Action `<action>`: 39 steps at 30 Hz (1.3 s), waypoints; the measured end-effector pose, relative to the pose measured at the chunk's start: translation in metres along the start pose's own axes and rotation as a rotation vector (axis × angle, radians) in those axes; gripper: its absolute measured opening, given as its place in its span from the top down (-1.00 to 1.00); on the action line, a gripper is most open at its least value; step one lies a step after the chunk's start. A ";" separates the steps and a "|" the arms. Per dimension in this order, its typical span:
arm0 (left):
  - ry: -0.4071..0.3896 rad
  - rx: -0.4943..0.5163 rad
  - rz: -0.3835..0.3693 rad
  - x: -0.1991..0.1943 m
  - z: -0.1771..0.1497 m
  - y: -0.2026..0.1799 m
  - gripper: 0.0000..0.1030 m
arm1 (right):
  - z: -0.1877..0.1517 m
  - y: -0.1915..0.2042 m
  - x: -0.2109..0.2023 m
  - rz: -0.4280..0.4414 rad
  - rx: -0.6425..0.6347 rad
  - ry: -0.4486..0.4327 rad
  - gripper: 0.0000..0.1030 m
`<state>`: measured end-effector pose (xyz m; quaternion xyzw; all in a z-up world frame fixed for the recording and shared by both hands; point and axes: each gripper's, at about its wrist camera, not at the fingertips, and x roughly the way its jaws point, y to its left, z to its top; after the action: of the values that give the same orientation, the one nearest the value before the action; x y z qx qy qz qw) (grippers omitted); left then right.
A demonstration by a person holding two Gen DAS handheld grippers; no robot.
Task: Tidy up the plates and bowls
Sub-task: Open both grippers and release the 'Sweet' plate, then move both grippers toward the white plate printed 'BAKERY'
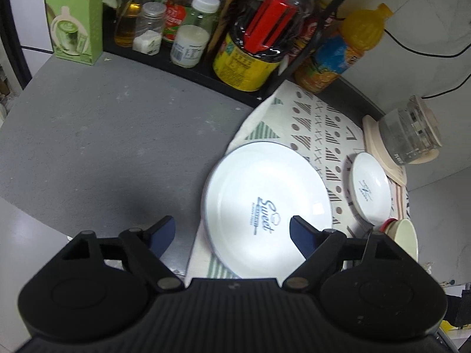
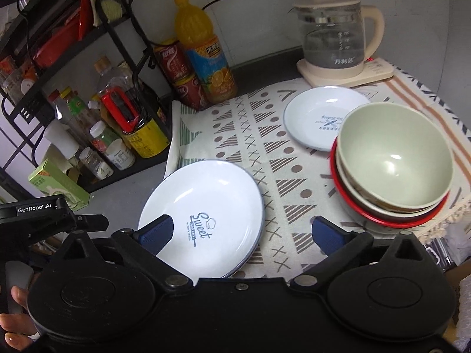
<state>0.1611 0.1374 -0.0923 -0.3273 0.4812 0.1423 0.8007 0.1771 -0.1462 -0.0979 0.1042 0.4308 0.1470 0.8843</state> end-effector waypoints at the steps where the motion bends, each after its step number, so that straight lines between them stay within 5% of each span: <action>1: 0.000 -0.002 -0.008 0.000 0.000 -0.002 -0.61 | 0.001 -0.002 -0.001 -0.006 0.006 -0.004 -0.97; 24: 0.013 0.088 -0.037 0.050 0.022 -0.105 -0.62 | 0.084 -0.070 0.008 -0.038 0.004 -0.080 -0.99; 29: 0.000 0.066 -0.068 0.063 0.033 -0.132 -0.95 | 0.113 -0.089 0.022 0.010 -0.022 -0.079 -1.00; 39: 0.023 0.042 -0.085 0.105 0.045 -0.179 -0.96 | 0.154 -0.134 0.053 0.007 -0.005 -0.031 -1.00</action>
<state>0.3412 0.0246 -0.0990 -0.3323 0.4788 0.0942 0.8071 0.3532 -0.2617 -0.0852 0.1058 0.4163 0.1493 0.8906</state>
